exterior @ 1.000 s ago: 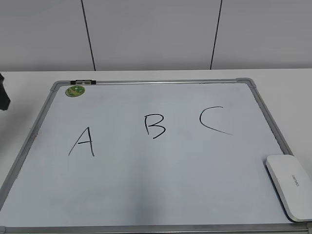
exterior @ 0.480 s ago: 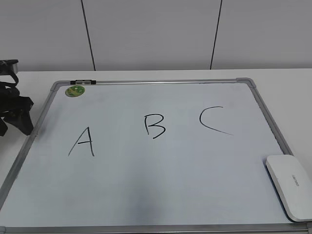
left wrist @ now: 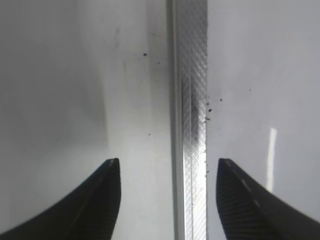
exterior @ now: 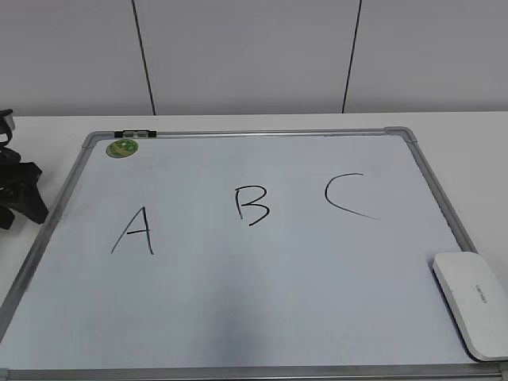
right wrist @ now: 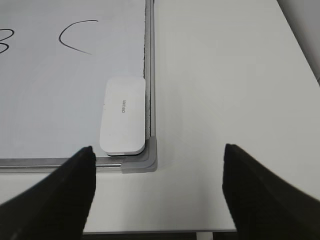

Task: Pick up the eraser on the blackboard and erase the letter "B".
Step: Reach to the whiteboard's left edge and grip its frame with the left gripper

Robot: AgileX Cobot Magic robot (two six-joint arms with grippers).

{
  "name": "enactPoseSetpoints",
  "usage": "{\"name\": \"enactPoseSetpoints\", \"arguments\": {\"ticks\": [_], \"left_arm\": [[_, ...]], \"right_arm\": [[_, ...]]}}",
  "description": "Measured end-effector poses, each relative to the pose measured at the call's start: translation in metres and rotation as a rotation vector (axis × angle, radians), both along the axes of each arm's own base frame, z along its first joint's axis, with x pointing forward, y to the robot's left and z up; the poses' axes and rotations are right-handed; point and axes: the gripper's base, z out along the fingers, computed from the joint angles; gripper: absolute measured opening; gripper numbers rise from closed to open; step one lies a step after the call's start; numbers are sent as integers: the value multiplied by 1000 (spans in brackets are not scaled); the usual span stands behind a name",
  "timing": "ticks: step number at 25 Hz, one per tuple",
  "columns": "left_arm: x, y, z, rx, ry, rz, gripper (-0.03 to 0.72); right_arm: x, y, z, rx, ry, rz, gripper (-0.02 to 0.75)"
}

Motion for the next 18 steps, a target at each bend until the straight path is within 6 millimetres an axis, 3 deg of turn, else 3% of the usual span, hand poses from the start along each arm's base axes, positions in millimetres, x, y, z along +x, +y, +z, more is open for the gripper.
{"name": "enactPoseSetpoints", "arguments": {"ticks": [8,18], "left_arm": [[3,0,-9,-10,1,8,440],[11,0,-19,-19,13,11,372]], "right_arm": [[0,0,0,0,0,0,587],[0,0,0,0,0,0,587]]}}
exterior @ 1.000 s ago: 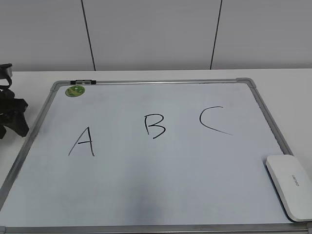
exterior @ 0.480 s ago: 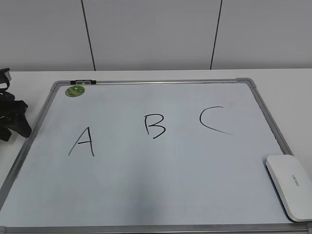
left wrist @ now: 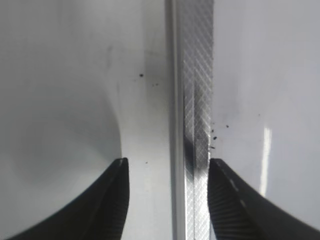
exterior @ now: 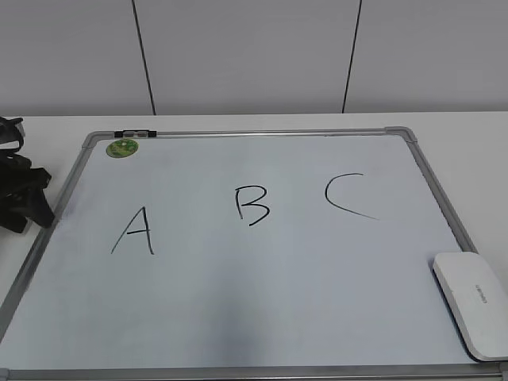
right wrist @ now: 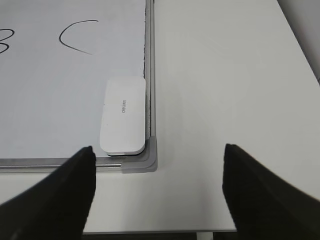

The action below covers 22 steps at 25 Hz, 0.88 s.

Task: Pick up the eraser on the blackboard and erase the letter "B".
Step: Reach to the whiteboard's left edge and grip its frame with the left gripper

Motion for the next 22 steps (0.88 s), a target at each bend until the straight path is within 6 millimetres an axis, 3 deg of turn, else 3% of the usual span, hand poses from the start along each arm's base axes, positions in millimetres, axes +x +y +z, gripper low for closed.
{"name": "enactPoseSetpoints", "arguments": {"ticks": [7,22], "left_arm": [[3,0,1,-6,5,-5,316],[2,-2,2,-33,18,3,299]], "right_arm": [[0,0,0,0,0,0,587],[0,0,0,0,0,0,587]]}}
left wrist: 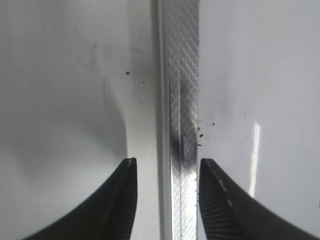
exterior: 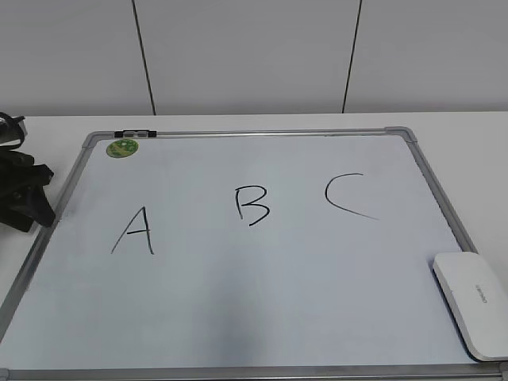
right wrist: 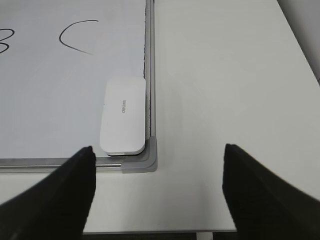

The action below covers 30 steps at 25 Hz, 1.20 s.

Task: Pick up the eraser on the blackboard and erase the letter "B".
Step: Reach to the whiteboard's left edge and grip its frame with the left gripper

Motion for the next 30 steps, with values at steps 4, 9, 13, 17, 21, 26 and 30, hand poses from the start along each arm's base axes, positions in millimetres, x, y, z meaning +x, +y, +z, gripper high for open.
{"name": "enactPoseSetpoints", "arguments": {"ticks": [4,9,13,17,21,26,30], "left_arm": [[0,0,0,-1,2,-1,288],[0,0,-1,-1,3,-1,269],[0,0,-8,-7,23,1,267],[0,0,-10,-9,32,0,247],[0,-1,-11,-15,36,2,153],[0,-1,-13,-24,47,3,130],[1,-2,-13,-31,55,1,125]], "right_arm": [[0,0,0,0,0,0,587],[0,0,0,0,0,0,587],[0,0,0,0,0,0,587],[0,0,0,0,0,0,587],[0,0,0,0,0,0,587],[0,0,0,0,0,0,586],[0,0,0,0,0,0,587]]}}
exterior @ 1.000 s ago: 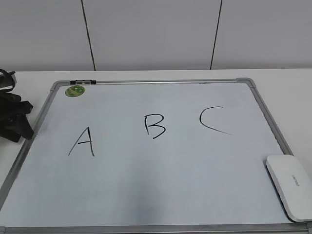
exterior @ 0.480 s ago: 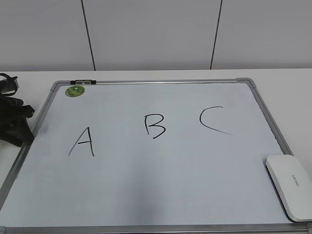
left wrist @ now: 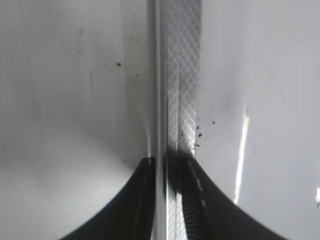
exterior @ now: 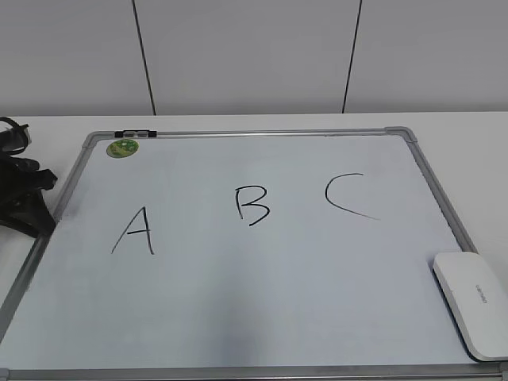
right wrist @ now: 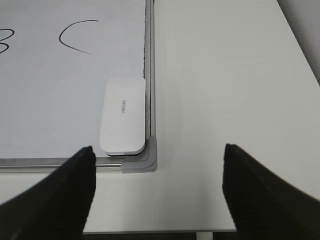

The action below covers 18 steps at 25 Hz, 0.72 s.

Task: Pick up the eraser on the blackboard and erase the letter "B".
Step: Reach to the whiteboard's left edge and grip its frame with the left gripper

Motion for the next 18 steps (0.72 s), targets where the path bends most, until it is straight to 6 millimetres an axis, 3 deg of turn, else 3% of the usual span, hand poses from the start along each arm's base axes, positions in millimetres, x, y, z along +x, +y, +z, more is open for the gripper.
{"name": "enactPoseSetpoints", "arguments": {"ticks": [5,10,18], "left_arm": [[0,0,-1,-2,4,0,118],[0,0,0,-5,6,-1,35],[0,0,0,-5,5,-1,31]], "right_arm": [[0,0,0,0,0,0,587],[0,0,0,0,0,0,587],[-2,1,4,13,-16,9,587]]}}
